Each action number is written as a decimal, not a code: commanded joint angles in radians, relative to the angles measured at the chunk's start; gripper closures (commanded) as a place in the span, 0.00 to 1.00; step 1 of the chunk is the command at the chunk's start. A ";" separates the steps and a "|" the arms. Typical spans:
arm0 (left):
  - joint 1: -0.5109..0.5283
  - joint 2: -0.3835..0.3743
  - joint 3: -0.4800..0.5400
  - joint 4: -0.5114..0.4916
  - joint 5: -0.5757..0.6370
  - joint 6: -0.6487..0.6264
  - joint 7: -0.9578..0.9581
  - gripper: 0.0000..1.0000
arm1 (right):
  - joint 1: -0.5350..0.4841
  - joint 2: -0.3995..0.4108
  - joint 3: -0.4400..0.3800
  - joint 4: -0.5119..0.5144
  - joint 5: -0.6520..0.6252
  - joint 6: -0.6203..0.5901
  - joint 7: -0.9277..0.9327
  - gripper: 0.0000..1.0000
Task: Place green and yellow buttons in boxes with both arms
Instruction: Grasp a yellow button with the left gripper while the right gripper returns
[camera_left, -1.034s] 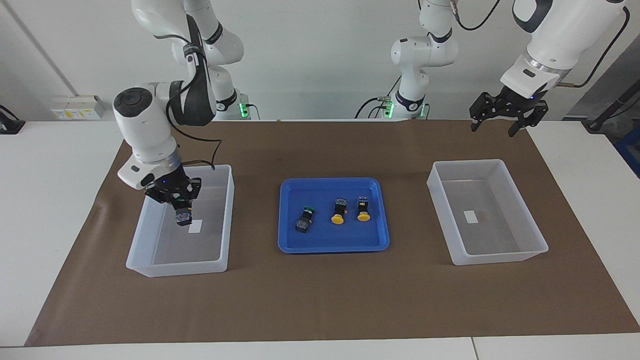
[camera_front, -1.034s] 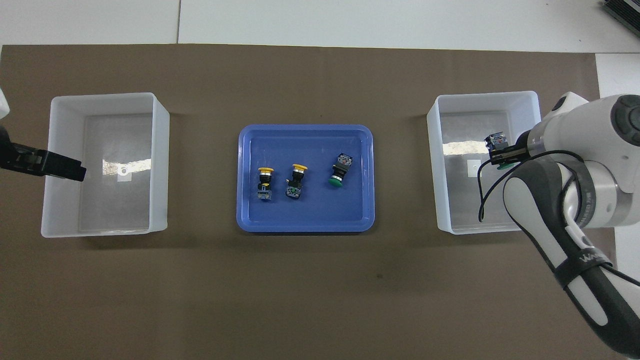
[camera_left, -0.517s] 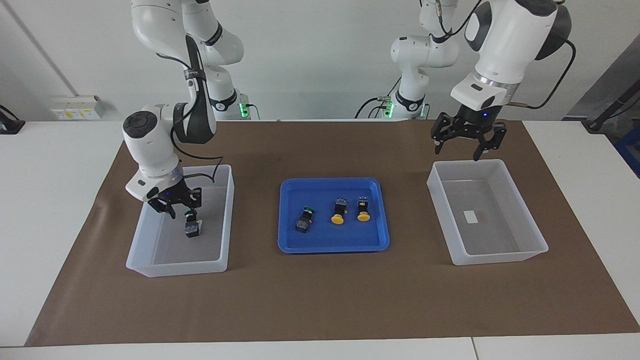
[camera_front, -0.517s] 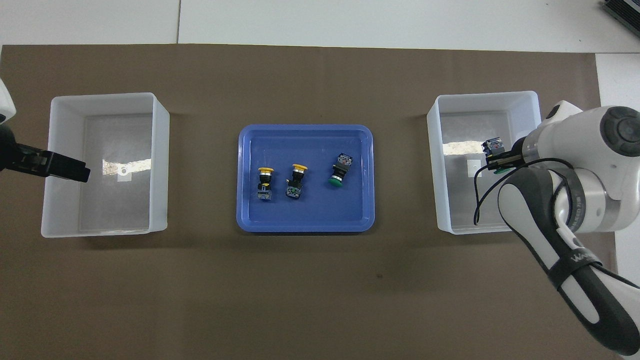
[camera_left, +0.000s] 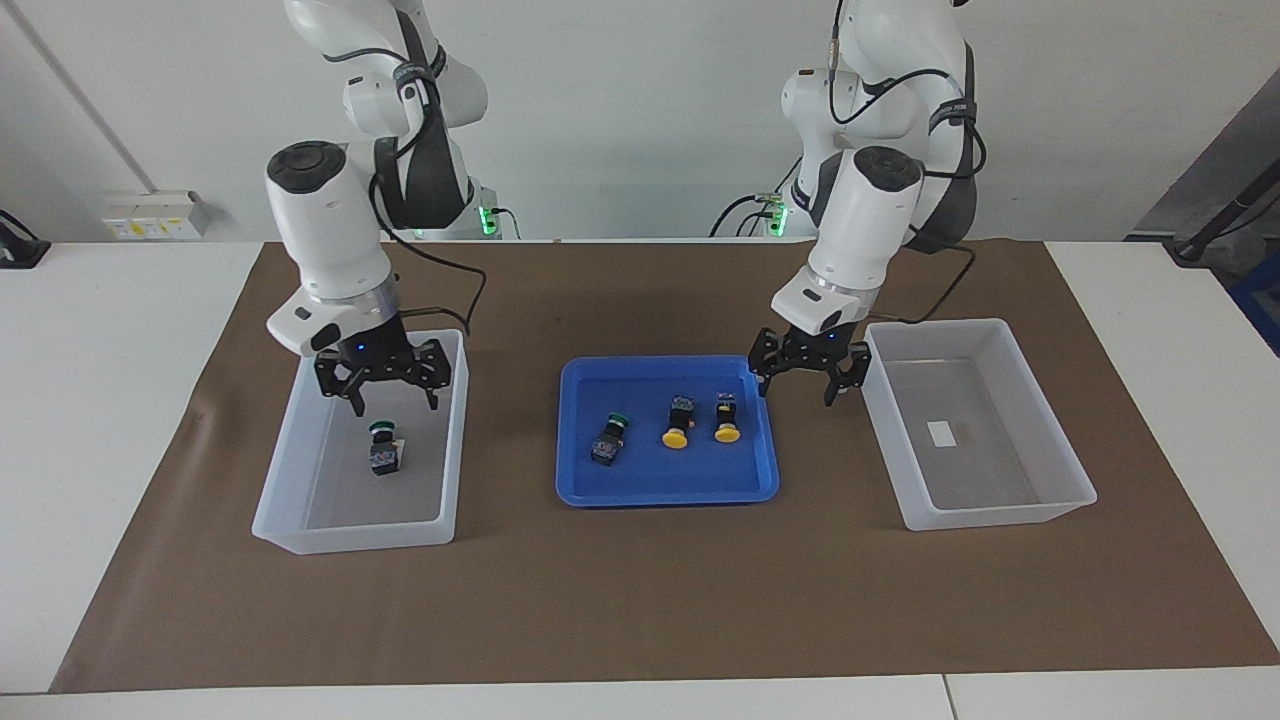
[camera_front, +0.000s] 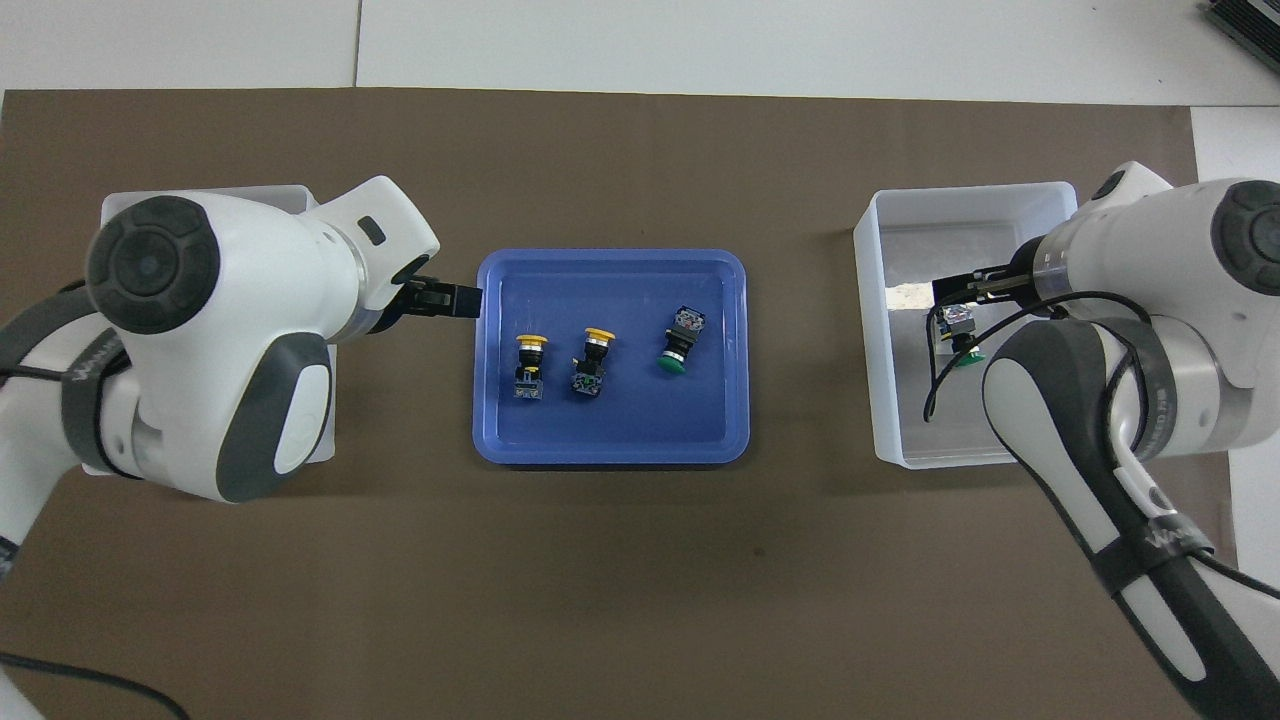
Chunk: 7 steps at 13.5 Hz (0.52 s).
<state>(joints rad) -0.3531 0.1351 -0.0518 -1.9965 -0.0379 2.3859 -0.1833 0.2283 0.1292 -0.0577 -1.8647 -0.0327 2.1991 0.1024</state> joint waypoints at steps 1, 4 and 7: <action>-0.069 0.021 0.015 -0.054 -0.008 0.077 -0.077 0.00 | 0.075 0.044 0.001 0.009 0.023 0.039 0.112 0.00; -0.099 0.080 0.015 -0.062 -0.008 0.139 -0.134 0.00 | 0.196 0.130 0.001 0.007 0.023 0.131 0.278 0.00; -0.122 0.121 0.017 -0.081 -0.010 0.139 -0.137 0.00 | 0.236 0.181 0.001 -0.005 0.023 0.217 0.289 0.00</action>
<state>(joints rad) -0.4530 0.2442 -0.0511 -2.0557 -0.0379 2.4964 -0.3092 0.4654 0.2907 -0.0521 -1.8683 -0.0308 2.3759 0.3932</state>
